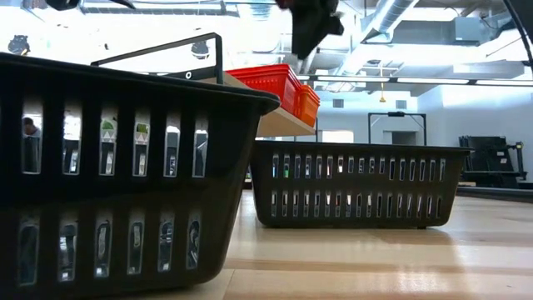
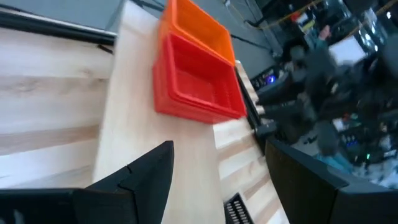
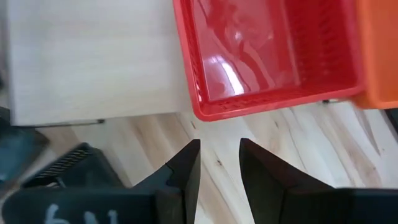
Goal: Stack baskets on shelf by color
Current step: Stack the red bin on top of the stacked red bins on the shelf
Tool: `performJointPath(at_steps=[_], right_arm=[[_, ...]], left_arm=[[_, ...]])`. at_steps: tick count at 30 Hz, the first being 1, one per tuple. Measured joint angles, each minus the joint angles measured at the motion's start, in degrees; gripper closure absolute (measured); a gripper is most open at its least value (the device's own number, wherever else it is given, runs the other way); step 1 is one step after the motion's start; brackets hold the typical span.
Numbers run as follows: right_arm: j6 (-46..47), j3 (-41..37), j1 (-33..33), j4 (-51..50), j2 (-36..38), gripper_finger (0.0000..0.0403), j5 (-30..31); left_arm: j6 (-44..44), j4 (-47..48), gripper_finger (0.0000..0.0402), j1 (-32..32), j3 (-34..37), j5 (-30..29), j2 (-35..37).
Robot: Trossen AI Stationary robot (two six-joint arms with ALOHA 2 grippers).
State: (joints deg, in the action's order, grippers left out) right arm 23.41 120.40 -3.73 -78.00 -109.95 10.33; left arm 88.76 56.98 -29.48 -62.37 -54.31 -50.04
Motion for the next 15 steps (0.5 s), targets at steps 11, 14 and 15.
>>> performJointPath(at_steps=[11,14,15], right_arm=[[2.3,2.5,0.0,0.9,11.2,0.0271,2.6],[2.7,2.6,0.0,0.7,13.2,0.0271,4.7],[3.2,2.6,0.0,0.7,13.5,0.0271,4.9]], left_arm=[[-28.1,-15.0,0.0210,13.7,0.0,15.8,-10.7],[-32.8,-13.7,0.0257,18.0,0.0,19.2,-13.0],[-34.3,-14.1,0.0277,19.4,0.0,20.4,-13.7]])
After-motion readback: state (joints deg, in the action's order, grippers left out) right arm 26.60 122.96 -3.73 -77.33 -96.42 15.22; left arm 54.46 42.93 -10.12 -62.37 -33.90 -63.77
